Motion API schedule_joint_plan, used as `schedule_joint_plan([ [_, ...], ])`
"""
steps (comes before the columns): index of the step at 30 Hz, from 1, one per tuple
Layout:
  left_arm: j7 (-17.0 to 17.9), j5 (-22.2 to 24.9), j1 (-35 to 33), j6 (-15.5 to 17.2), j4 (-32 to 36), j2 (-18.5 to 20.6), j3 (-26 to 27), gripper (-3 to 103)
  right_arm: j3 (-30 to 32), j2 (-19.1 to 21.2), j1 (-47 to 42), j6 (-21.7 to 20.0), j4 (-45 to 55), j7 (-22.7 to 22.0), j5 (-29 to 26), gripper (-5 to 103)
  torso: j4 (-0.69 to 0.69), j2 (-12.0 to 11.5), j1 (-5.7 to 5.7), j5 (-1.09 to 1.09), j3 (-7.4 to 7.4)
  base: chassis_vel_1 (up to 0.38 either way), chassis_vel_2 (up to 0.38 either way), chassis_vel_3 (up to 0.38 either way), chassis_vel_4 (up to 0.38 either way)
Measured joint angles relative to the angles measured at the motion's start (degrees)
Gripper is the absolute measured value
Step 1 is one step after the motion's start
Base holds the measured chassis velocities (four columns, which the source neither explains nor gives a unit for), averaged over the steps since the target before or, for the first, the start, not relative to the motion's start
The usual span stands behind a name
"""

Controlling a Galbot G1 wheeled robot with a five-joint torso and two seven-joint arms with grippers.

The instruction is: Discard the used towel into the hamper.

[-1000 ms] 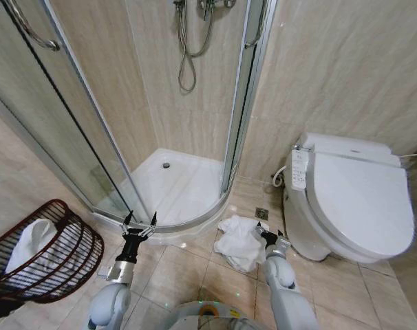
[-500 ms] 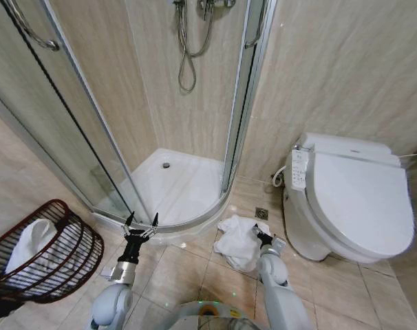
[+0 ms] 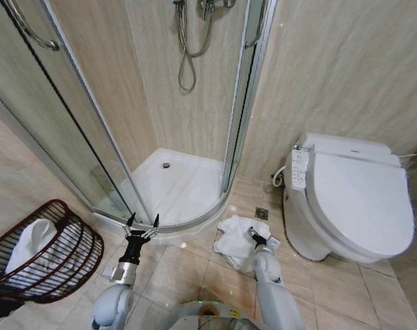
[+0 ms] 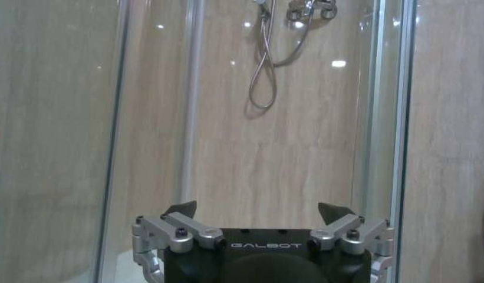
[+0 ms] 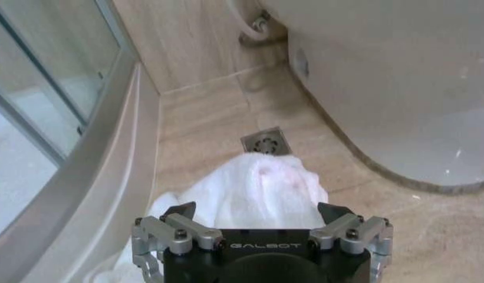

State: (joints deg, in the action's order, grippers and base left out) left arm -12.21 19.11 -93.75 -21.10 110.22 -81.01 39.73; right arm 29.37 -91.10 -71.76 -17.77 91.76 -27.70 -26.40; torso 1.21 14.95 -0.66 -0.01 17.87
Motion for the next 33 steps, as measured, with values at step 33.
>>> schedule_joint_plan([
  [33, 0.03, 1.15, 0.37, -0.12, -0.26, 0.85, 0.55, 100, 6.41, 5.68, -0.11, 28.09, -23.59, 37.35, 20.21, 100, 0.0, 0.0, 0.0, 0.01, 0.0, 0.0, 0.0, 0.0, 0.0],
])
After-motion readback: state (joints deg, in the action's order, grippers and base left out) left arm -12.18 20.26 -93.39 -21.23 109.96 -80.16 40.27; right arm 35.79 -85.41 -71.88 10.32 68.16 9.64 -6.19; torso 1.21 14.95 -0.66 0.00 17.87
